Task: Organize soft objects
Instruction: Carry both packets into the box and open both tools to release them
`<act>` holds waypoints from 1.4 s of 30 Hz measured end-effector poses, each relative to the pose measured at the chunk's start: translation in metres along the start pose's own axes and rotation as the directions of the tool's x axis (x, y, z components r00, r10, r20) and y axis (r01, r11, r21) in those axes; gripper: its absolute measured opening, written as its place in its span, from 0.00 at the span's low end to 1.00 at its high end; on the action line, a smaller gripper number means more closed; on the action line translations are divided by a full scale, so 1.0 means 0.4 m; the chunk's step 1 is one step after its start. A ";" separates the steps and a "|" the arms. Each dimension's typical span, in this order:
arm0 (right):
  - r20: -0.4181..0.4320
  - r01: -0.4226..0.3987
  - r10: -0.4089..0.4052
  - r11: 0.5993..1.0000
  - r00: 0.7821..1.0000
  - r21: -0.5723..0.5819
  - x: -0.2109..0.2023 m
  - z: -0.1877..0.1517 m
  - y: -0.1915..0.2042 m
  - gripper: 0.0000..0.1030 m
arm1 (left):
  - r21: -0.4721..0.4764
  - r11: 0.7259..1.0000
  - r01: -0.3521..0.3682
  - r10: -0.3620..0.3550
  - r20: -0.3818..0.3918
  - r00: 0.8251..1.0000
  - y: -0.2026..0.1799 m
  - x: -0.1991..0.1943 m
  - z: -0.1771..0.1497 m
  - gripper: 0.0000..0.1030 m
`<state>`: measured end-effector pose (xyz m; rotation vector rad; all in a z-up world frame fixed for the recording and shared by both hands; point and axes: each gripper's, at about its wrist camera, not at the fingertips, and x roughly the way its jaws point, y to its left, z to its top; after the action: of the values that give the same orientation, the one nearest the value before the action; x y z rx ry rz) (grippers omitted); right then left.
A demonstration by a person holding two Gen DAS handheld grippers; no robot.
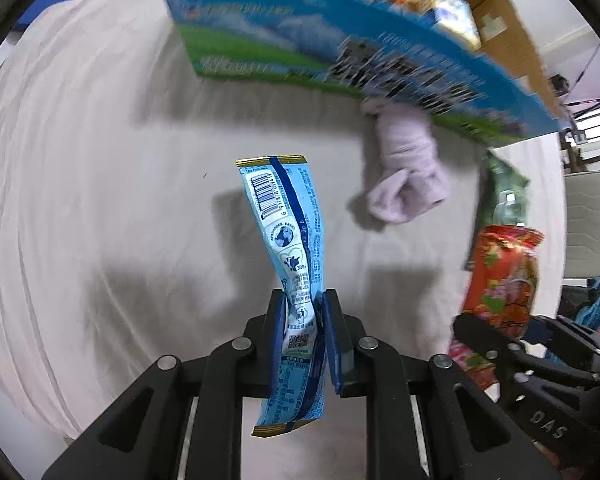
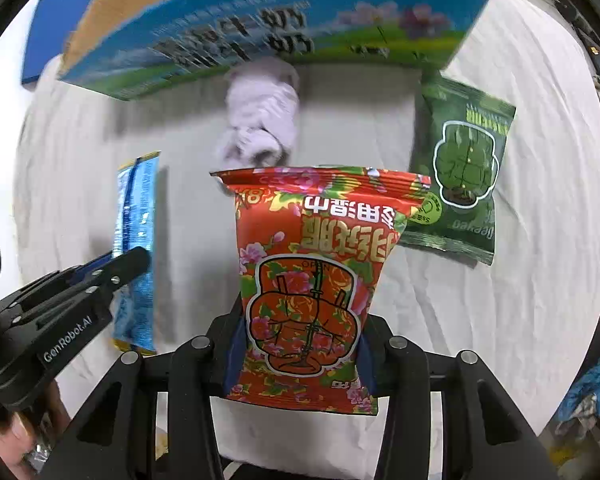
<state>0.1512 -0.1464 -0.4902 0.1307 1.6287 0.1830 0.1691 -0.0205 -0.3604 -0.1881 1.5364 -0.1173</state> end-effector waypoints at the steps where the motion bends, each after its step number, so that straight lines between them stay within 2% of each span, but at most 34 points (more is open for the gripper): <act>1: 0.008 -0.008 0.008 1.000 1.000 -0.006 -0.014 0.001 0.001 0.46 | 0.004 1.000 0.007 -0.007 0.010 1.000 -0.011 -0.018 0.004 0.16; 6: 0.053 -0.064 0.064 0.998 0.997 -0.012 -0.125 0.023 0.001 0.46 | 0.034 0.996 0.077 -0.079 0.085 0.993 -0.042 -0.136 0.043 0.16; 8: 0.081 -0.088 0.089 0.996 0.993 -0.019 -0.177 0.030 0.001 0.46 | 0.052 0.993 0.107 -0.113 0.131 0.985 -0.017 -0.204 0.063 0.16; 12: 0.166 -0.121 0.124 0.992 0.978 -0.029 -0.298 0.069 0.022 0.46 | 0.082 0.984 0.160 -0.174 0.211 0.962 -0.030 -0.309 0.124 0.16; 15: 0.225 -0.132 0.138 0.990 0.964 -0.042 -0.377 0.127 0.043 0.46 | 0.112 0.981 0.159 -0.183 0.257 0.949 -0.004 -0.400 0.186 0.16; 20: 0.279 -0.103 0.112 0.994 0.954 -0.047 -0.449 0.240 0.020 0.46 | 0.134 0.982 0.130 -0.164 0.287 0.944 -0.009 -0.422 0.336 0.16; 23: 0.273 -0.088 0.095 0.995 0.957 -0.040 -0.439 0.331 0.008 0.46 | 0.129 0.986 0.105 -0.138 0.287 0.948 0.000 -0.407 0.424 0.16; 26: 0.253 -0.055 0.062 0.998 0.965 -0.035 -0.412 0.417 0.002 0.46 | 0.125 0.989 0.073 -0.104 0.261 0.960 0.010 -0.362 0.509 0.16; 32: 0.177 -0.007 0.009 1.000 0.984 -0.013 -0.285 0.551 -0.026 0.46 | 0.106 0.994 0.029 -0.049 0.192 0.980 0.040 -0.262 0.650 0.16; 37: 0.102 0.031 -0.028 0.999 0.994 -0.025 -0.184 0.598 -0.030 0.46 | 0.100 0.995 -0.016 0.004 0.120 0.993 0.058 -0.159 0.722 0.16; 42: 0.046 0.058 -0.057 0.998 0.997 -0.030 -0.106 0.616 -0.033 0.46 | 0.079 0.996 -0.043 0.038 0.068 0.997 0.080 -0.072 0.754 0.16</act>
<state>0.3999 -0.1579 -0.4663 0.0633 1.5817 0.1608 0.4680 0.0310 -0.3312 -0.0958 1.4652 -0.1397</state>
